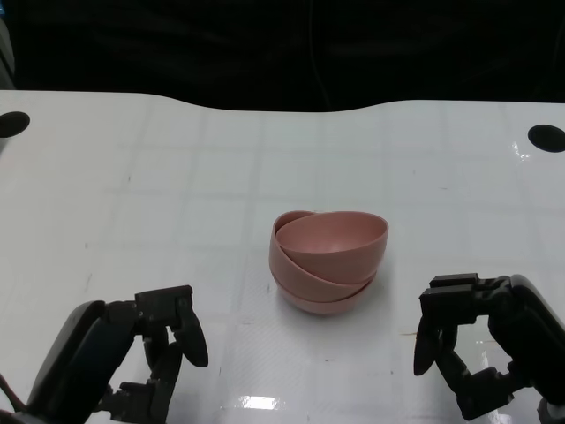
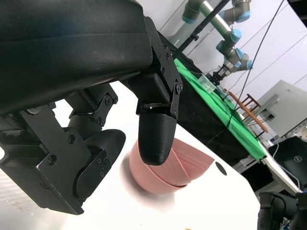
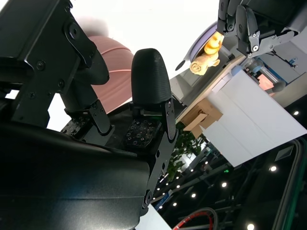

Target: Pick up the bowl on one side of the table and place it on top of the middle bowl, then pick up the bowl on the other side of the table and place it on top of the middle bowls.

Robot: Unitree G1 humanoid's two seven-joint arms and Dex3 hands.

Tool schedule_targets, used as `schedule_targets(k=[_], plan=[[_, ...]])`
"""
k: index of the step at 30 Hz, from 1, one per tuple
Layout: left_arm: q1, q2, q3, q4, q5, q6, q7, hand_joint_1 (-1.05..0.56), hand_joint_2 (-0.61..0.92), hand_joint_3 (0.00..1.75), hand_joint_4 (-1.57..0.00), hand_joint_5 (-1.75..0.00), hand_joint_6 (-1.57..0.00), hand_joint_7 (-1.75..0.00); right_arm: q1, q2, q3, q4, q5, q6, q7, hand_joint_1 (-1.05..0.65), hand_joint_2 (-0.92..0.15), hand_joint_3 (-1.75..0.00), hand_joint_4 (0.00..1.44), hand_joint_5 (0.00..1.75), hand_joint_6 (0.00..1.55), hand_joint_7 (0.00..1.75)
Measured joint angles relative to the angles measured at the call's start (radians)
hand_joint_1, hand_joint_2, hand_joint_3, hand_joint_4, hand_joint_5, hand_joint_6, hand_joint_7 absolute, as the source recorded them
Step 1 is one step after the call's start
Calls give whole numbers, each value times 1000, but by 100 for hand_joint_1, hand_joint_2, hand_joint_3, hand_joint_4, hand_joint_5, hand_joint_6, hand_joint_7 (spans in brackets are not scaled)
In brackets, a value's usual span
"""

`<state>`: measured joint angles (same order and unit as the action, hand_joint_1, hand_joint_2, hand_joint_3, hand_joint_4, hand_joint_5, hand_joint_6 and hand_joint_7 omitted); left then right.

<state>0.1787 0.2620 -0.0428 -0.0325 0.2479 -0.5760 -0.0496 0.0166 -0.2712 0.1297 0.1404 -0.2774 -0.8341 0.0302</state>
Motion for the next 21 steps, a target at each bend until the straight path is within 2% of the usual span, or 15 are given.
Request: schedule_targets(k=[15, 21], plan=[[-1, 14, 1, 9, -7, 0, -6, 6, 20, 159, -95, -167, -88, -144, -6, 1, 0, 9, -14, 1, 0, 27, -2, -175, 105, 173, 98, 144], [-7, 22, 2, 47, -9, -31, -6, 9, 21, 162, -96, -166, -89, -143, -14, 3, 0, 34, -38, -3, -3, 26, 2, -175, 104, 171, 97, 142]])
